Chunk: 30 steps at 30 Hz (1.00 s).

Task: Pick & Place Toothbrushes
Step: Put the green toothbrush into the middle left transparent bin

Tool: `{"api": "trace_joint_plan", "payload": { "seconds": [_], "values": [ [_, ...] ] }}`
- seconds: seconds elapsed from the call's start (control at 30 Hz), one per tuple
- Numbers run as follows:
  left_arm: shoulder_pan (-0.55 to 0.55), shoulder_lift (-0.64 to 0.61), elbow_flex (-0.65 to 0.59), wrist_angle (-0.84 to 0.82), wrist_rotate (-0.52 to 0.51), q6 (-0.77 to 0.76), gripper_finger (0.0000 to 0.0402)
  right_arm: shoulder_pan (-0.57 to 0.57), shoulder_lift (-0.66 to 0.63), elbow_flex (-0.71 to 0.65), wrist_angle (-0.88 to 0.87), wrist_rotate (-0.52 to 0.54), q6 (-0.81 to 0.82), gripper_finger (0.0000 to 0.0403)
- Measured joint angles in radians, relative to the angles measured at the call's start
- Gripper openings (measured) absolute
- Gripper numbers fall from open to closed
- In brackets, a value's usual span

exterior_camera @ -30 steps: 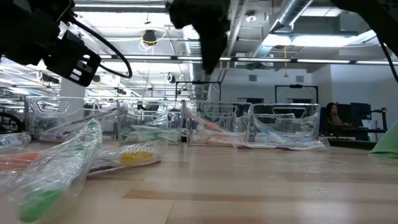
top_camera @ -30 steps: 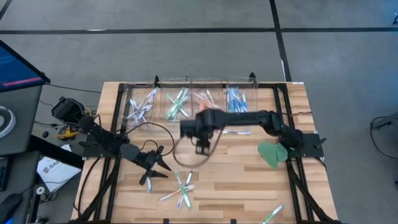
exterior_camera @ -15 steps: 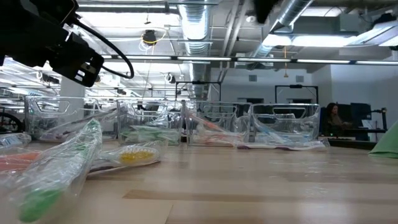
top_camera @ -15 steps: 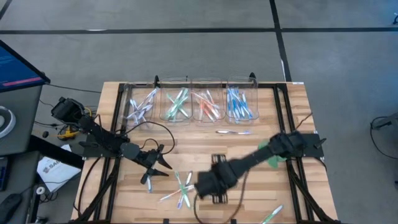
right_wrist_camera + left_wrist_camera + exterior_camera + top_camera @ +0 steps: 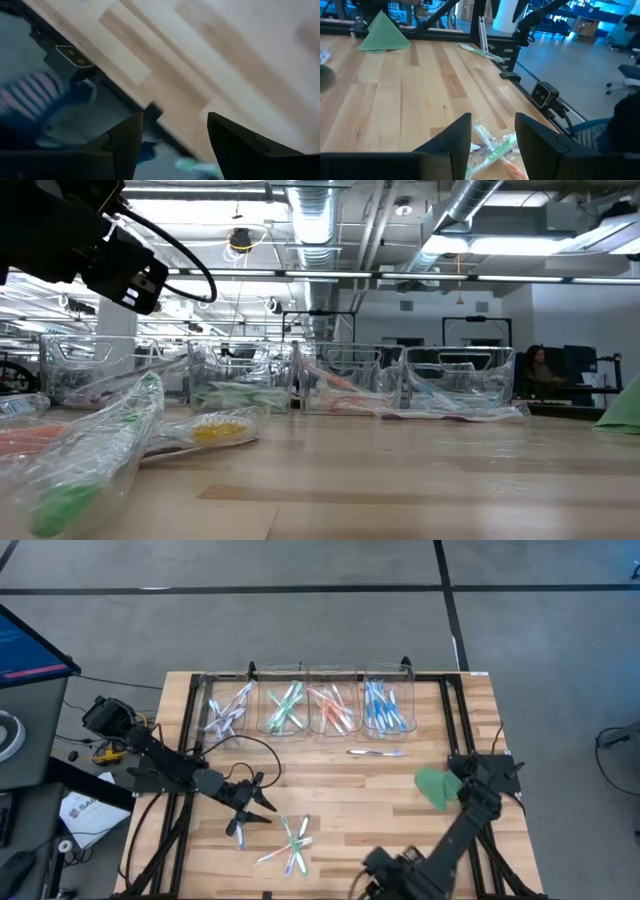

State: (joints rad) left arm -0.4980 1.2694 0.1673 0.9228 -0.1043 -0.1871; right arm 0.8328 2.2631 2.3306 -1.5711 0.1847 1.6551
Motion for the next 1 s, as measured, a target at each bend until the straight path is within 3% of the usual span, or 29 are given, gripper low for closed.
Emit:
{"api": "trace_joint_plan", "payload": {
  "seconds": [0.27, 0.63, 1.0],
  "values": [
    [0.0, 0.0, 0.0, 0.002, 0.0, -0.003, 0.0144, 0.118, 0.0, 0.0, 0.0, -0.001, 0.532, 0.0216],
    [0.0, 0.0, 0.0, 0.002, 0.001, 0.0, 0.0144, 0.161, 0.035, -0.001, 0.002, -0.083, 0.53, 0.0216],
    [0.01, 0.0, 0.0, 0.042, -0.004, 0.033, 0.0144, 0.189, 0.026, -0.001, 0.0, -0.064, 0.427, 0.0216]
  ]
}}
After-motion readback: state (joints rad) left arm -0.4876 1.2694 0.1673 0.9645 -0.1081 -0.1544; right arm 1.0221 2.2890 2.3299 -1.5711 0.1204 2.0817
